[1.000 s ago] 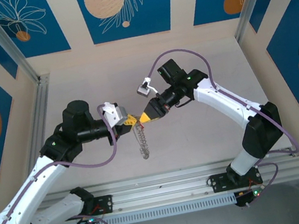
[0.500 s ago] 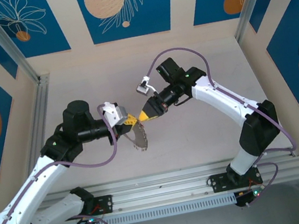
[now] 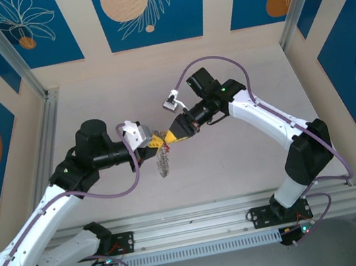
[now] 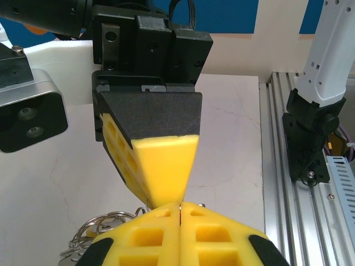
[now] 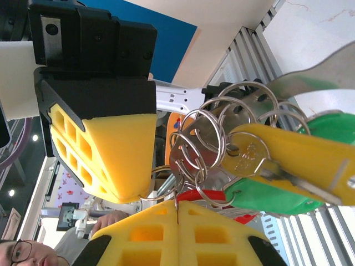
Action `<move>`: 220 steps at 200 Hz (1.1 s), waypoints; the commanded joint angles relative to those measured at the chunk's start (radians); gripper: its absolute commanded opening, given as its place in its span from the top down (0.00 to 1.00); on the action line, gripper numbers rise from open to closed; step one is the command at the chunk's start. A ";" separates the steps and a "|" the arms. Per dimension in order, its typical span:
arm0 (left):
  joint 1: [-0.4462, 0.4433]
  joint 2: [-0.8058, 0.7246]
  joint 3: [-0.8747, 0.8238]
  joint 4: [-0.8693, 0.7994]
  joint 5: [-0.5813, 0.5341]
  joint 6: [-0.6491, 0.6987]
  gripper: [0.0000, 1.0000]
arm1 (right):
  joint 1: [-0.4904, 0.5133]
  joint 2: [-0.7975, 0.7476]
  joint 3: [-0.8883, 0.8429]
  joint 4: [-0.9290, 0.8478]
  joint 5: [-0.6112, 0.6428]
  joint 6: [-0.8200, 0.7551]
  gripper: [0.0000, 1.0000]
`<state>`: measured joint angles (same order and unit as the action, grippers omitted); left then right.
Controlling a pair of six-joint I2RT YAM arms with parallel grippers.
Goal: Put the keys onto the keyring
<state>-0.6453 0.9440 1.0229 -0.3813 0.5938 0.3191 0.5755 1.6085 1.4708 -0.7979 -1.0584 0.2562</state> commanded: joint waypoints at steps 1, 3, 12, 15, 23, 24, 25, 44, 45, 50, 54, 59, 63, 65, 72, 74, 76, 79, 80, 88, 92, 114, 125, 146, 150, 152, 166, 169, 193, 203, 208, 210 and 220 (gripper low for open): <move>0.001 -0.026 0.001 0.065 0.064 -0.016 1.00 | -0.011 -0.001 -0.014 0.013 -0.003 0.015 1.00; 0.001 -0.026 0.001 0.066 0.063 -0.015 1.00 | -0.010 -0.003 -0.014 0.013 -0.003 0.015 1.00; 0.001 -0.027 0.001 0.067 0.064 -0.017 1.00 | -0.011 -0.008 -0.018 0.013 -0.004 0.014 1.00; 0.001 -0.028 0.002 0.067 0.064 -0.018 1.00 | -0.011 -0.010 -0.019 0.013 -0.005 0.015 1.00; 0.002 -0.027 0.001 0.069 0.064 -0.019 1.00 | -0.010 -0.013 -0.020 0.011 -0.006 0.013 1.00; 0.002 -0.027 0.002 0.070 0.064 -0.019 1.00 | -0.010 -0.013 -0.021 0.009 -0.006 0.012 1.00; 0.002 -0.027 0.002 0.070 0.064 -0.019 1.00 | -0.010 -0.014 -0.020 0.009 -0.007 0.012 1.00; 0.003 -0.027 0.000 0.073 0.064 -0.021 1.00 | -0.011 -0.015 -0.022 0.004 -0.009 0.009 0.99; 0.003 -0.027 0.000 0.074 0.064 -0.021 1.00 | -0.012 -0.015 -0.022 0.004 -0.009 0.011 0.99; 0.003 -0.027 0.000 0.074 0.065 -0.022 1.00 | -0.013 -0.014 -0.021 0.004 -0.013 0.011 0.96; 0.004 -0.027 0.000 0.075 0.065 -0.023 1.00 | -0.012 -0.015 -0.022 0.005 -0.013 0.011 0.95; 0.006 -0.027 -0.002 0.077 0.065 -0.025 1.00 | -0.012 -0.015 -0.023 0.006 -0.014 0.013 0.93; 0.006 -0.028 -0.001 0.079 0.066 -0.027 1.00 | -0.012 -0.017 -0.022 0.008 -0.016 0.014 0.92; 0.006 -0.028 -0.001 0.080 0.065 -0.027 1.00 | -0.012 -0.019 -0.025 0.011 -0.018 0.015 0.91; 0.008 -0.029 -0.001 0.085 0.066 -0.033 1.00 | -0.012 -0.026 -0.028 0.022 -0.020 0.019 0.90; 0.009 -0.029 -0.002 0.086 0.065 -0.034 1.00 | -0.012 -0.027 -0.030 0.028 -0.021 0.021 0.89; 0.010 -0.029 -0.002 0.088 0.065 -0.036 1.00 | -0.012 -0.030 -0.031 0.030 -0.021 0.023 0.89; 0.010 -0.029 -0.001 0.090 0.066 -0.038 1.00 | -0.012 -0.034 -0.030 0.033 -0.022 0.024 0.88; 0.009 -0.029 -0.002 0.091 0.065 -0.039 1.00 | -0.012 -0.035 -0.032 0.034 -0.021 0.024 0.88; 0.011 -0.028 -0.001 0.094 0.064 -0.046 1.00 | -0.012 -0.047 -0.035 0.042 -0.021 0.023 0.87; 0.012 -0.027 0.001 0.096 0.064 -0.048 1.00 | -0.012 -0.052 -0.036 0.044 -0.019 0.025 0.86; 0.012 -0.030 0.006 0.111 0.068 -0.069 1.00 | -0.019 -0.083 -0.044 0.035 0.006 0.027 0.81; 0.012 -0.031 0.012 0.115 0.068 -0.077 1.00 | -0.023 -0.106 -0.052 0.043 0.013 0.032 0.79; 0.012 -0.032 0.027 0.116 0.064 -0.088 1.00 | -0.030 -0.163 -0.058 0.058 0.047 0.040 0.75; 0.012 -0.033 0.030 0.118 0.064 -0.092 1.00 | -0.032 -0.174 -0.058 0.058 0.054 0.040 0.74; 0.013 -0.034 0.030 0.119 0.063 -0.093 1.00 | -0.033 -0.178 -0.057 0.058 0.059 0.040 0.74; 0.013 -0.040 0.035 0.131 0.061 -0.110 1.00 | -0.040 -0.213 -0.054 0.045 0.099 0.028 0.71; 0.012 -0.042 0.036 0.134 0.061 -0.114 1.00 | -0.041 -0.221 -0.051 0.036 0.112 0.021 0.71; 0.012 -0.057 0.038 0.190 0.065 -0.178 1.00 | -0.032 -0.302 -0.043 0.015 0.209 -0.025 0.64; 0.012 -0.063 0.039 0.218 0.069 -0.215 1.00 | -0.024 -0.343 -0.057 0.034 0.245 -0.036 0.63; 0.013 -0.067 0.037 0.237 0.072 -0.235 1.00 | -0.022 -0.364 -0.067 0.051 0.260 -0.040 0.63; 0.013 -0.069 0.037 0.247 0.074 -0.244 1.00 | -0.019 -0.373 -0.072 0.057 0.266 -0.042 0.62; 0.012 -0.079 0.031 0.294 0.082 -0.291 1.00 | -0.008 -0.419 -0.096 0.087 0.297 -0.049 0.62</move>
<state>-0.6415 0.9051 1.0222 -0.2489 0.6292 0.1497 0.5461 1.2911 1.4166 -0.7429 -0.8631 0.2508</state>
